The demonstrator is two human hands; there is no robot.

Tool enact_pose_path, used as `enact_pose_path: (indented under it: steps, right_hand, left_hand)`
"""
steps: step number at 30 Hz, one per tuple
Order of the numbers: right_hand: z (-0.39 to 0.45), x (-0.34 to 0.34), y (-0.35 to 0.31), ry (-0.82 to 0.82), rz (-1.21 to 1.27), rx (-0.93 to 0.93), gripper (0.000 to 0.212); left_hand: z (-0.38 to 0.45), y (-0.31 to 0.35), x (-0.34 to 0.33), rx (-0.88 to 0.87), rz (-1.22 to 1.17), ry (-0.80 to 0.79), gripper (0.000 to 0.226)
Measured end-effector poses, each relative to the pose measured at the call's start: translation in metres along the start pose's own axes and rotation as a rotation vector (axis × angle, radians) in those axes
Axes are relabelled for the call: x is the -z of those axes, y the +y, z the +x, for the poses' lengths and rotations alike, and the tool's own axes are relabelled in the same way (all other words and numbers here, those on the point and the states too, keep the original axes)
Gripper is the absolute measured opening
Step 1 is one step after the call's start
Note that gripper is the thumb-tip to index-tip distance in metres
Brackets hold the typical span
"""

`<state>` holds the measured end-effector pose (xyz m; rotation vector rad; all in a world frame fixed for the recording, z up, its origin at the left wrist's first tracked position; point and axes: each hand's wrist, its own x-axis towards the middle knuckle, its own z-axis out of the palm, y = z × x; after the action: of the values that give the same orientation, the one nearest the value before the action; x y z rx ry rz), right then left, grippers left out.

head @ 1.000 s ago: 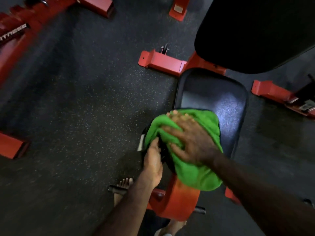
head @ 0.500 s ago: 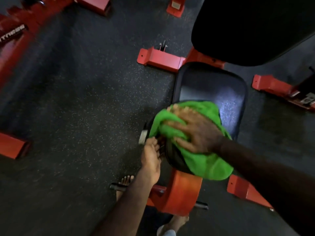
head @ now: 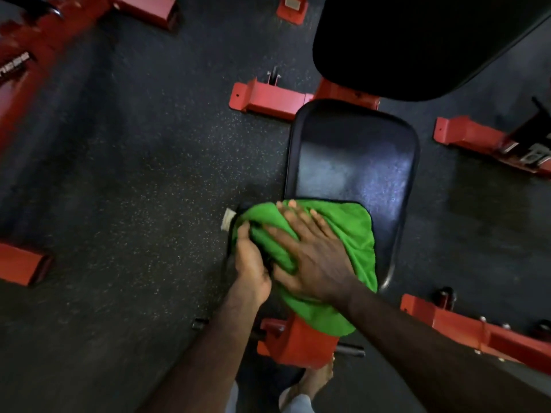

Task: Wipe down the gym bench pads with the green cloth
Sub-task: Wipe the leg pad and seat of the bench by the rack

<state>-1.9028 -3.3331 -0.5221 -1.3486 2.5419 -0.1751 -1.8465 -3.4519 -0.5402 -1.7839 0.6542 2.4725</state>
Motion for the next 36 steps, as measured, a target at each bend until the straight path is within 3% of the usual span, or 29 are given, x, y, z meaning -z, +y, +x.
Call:
enact_pose_path:
  steps: [2,4,6,10,14,19,23,25,28,30,31,34,36]
  right_hand:
    - [0.025,-0.001,-0.021,0.059,0.063,-0.244,0.071]
    - [0.039,-0.007,-0.040,0.053,0.052,-0.346,0.064]
    - [0.033,-0.012,-0.044,0.031,0.040,-0.311,0.059]
    - [-0.021,-0.018,-0.033,-0.014,0.028,-0.147,0.078]
    - [-0.067,-0.024,-0.012,0.076,0.042,-0.177,0.073]
    - [-0.073,-0.012,0.019,0.242,0.136,-0.526,0.072]
    - [-0.030,-0.005,0.020,0.309,0.233,-0.842,0.075]
    - [-0.031,-0.009,0.004,0.250,0.182,-0.709,0.074]
    - [-0.067,-0.011,0.017,0.156,0.076,-0.278,0.066]
    - [-0.079,-0.005,0.052,0.146,0.043,-0.200,0.066]
    - [-0.076,-0.001,0.071,0.174,0.051,-0.272,0.068]
    - [-0.032,0.013,0.110,0.349,0.253,-0.721,0.067]
    - [0.009,0.020,0.115,0.381,0.305,-0.892,0.067]
  left_hand:
    - [0.000,-0.003,0.001,0.003,0.015,-0.025,0.048]
    - [0.000,-0.005,0.007,0.021,0.022,-0.039,0.049]
    - [0.000,-0.004,0.012,0.035,0.035,-0.042,0.052]
    - [-0.003,0.002,0.013,-0.117,0.119,0.031,0.037]
    - [0.000,0.003,0.001,-0.530,0.303,0.207,0.024]
    - [-0.001,0.003,-0.030,-0.990,0.721,0.063,0.011]
    - [0.001,0.007,-0.065,-1.187,0.952,-0.065,0.028]
    - [0.009,0.011,-0.079,-1.224,0.997,-0.002,0.037]
    - [0.025,0.014,-0.086,-1.225,0.963,0.086,0.047]
    - [0.031,0.012,-0.083,-1.211,0.949,0.082,0.051]
    - [0.032,0.011,-0.082,-1.203,0.935,0.075,0.052]
    - [0.032,0.006,-0.081,-1.187,0.921,0.048,0.057]
    - [0.032,0.005,-0.084,-1.206,0.949,0.042,0.061]
